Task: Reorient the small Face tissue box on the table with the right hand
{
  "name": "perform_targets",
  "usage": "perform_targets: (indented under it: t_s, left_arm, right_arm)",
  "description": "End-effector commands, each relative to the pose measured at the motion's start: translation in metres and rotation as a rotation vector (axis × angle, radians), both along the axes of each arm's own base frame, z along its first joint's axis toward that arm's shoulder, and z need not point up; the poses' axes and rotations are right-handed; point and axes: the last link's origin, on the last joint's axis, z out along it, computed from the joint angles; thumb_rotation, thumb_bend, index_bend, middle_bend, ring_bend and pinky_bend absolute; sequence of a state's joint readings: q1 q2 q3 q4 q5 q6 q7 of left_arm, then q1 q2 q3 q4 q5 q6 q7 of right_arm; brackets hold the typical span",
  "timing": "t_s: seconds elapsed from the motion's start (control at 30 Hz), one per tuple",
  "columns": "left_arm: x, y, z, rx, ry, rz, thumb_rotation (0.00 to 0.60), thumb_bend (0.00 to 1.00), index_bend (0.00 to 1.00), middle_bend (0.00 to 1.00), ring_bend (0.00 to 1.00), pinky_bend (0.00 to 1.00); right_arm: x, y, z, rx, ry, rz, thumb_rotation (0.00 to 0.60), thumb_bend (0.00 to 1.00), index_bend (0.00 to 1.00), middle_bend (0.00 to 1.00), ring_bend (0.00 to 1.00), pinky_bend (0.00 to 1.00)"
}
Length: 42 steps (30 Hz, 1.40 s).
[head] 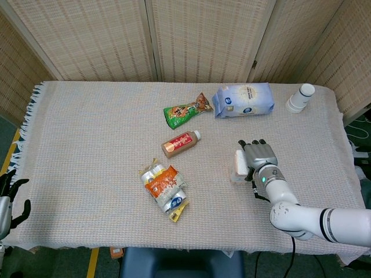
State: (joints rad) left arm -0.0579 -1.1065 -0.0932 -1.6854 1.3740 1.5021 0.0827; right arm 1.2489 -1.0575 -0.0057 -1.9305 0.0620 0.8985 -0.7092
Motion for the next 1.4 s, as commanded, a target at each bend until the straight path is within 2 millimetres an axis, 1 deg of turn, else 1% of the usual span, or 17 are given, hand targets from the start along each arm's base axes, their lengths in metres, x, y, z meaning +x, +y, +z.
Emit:
perform_targets:
  t_s: [0.03, 0.13, 0.27, 0.63, 0.7, 0.83, 0.97, 1.1, 1.27, 1.4]
  left_arm:
    - [-0.0005, 0.0001, 0.0001, 0.000, -0.001, 0.001, 0.600, 0.48, 0.25, 0.00, 0.00, 0.12]
    - [-0.0003, 0.0001, 0.0002, 0.000, 0.000, 0.000, 0.600, 0.49, 0.25, 0.00, 0.00, 0.12]
    - [-0.0001, 0.0000, 0.0004, 0.002, 0.000, 0.000, 0.600, 0.48, 0.25, 0.00, 0.00, 0.12]
    - [0.0000, -0.0001, 0.0007, 0.003, -0.001, 0.001, 0.600, 0.48, 0.25, 0.00, 0.00, 0.12]
    - [-0.0002, 0.0001, 0.0007, 0.003, -0.001, 0.001, 0.600, 0.48, 0.25, 0.00, 0.00, 0.12]
    - [0.0000, -0.0001, 0.0012, 0.005, -0.001, 0.000, 0.600, 0.48, 0.25, 0.00, 0.00, 0.12]
    - [0.0000, -0.0001, 0.0009, 0.004, 0.000, 0.000, 0.600, 0.48, 0.25, 0.00, 0.00, 0.12]
    - [-0.0002, 0.0001, 0.0004, 0.002, 0.002, 0.002, 0.600, 0.48, 0.25, 0.00, 0.00, 0.12]
    - [-0.0002, 0.0003, 0.0006, 0.004, 0.001, 0.001, 0.600, 0.48, 0.25, 0.00, 0.00, 0.12]
    - [0.0000, 0.0000, 0.0007, 0.003, 0.001, 0.001, 0.600, 0.48, 0.25, 0.00, 0.00, 0.12]
  right_arm:
    - [0.0002, -0.0009, 0.0003, -0.009, -0.002, 0.005, 0.600, 0.00, 0.00, 0.21, 0.21, 0.00]
    - [-0.0002, -0.0019, 0.0007, -0.021, -0.001, 0.011, 0.600, 0.00, 0.01, 0.23, 0.23, 0.00]
    - [-0.0016, -0.0021, 0.0000, -0.027, -0.002, 0.014, 0.600, 0.00, 0.07, 0.26, 0.27, 0.01]
    - [-0.0027, -0.0029, 0.0000, -0.038, -0.003, 0.023, 0.600, 0.00, 0.13, 0.27, 0.27, 0.02]
    - [-0.0027, -0.0030, 0.0005, -0.043, 0.000, 0.028, 0.600, 0.00, 0.17, 0.26, 0.27, 0.02]
    - [-0.0036, -0.0032, 0.0007, -0.049, 0.001, 0.028, 0.600, 0.00, 0.28, 0.27, 0.27, 0.01]
    - [-0.0043, -0.0037, 0.0004, -0.054, 0.002, 0.031, 0.600, 0.00, 0.32, 0.28, 0.28, 0.02]
    - [-0.0048, -0.0039, 0.0000, -0.055, 0.001, 0.034, 0.600, 0.00, 0.33, 0.29, 0.28, 0.02]
    - [-0.0053, -0.0046, 0.0002, -0.062, 0.002, 0.037, 0.600, 0.00, 0.35, 0.32, 0.30, 0.01]
    - [-0.0047, -0.0049, -0.0005, -0.069, 0.001, 0.047, 0.600, 0.00, 0.44, 0.37, 0.34, 0.03]
